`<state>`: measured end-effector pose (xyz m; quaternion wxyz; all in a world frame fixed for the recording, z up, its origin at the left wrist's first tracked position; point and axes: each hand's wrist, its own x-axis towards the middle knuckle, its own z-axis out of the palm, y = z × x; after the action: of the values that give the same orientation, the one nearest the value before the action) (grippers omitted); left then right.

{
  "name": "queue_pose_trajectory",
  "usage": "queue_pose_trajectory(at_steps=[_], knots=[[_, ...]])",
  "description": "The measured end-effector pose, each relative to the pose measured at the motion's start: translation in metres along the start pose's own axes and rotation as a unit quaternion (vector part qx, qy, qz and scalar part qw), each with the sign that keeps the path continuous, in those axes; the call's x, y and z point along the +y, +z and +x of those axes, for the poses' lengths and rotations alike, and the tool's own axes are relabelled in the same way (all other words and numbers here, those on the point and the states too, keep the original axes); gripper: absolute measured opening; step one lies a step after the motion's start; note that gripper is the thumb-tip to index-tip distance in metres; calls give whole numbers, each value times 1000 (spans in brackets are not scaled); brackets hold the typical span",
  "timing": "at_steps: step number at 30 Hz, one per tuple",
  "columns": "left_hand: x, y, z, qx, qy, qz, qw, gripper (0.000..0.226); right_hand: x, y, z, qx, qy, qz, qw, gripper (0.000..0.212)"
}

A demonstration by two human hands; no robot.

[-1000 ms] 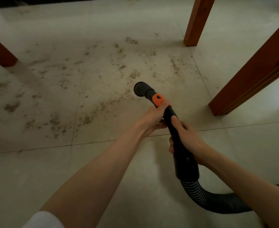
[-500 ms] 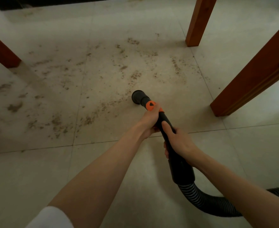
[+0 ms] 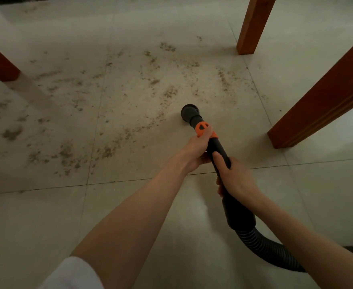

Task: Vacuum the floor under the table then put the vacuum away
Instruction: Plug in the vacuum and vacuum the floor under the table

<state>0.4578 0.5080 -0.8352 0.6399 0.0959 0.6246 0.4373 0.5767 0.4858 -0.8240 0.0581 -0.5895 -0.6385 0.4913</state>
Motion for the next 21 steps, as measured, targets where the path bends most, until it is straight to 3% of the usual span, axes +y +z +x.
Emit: queue_pose_trajectory(at_steps=[8, 12, 16, 21], knots=[[-4, -23, -9, 37, 4, -39, 999, 27, -7, -4, -2, -139, 3, 100, 985, 48], [-11, -33, -16, 29, 15, -44, 999, 29, -12, -9, -4, -236, 79, 217, 944, 48], [-13, -36, -25, 21, 14, -70, 997, 31, -16, -8, -8, -250, 105, 243, 931, 47], [-6, -37, -35, 30, 0, -78, 997, 28, -17, 7, -15, -190, 50, 178, 964, 46]])
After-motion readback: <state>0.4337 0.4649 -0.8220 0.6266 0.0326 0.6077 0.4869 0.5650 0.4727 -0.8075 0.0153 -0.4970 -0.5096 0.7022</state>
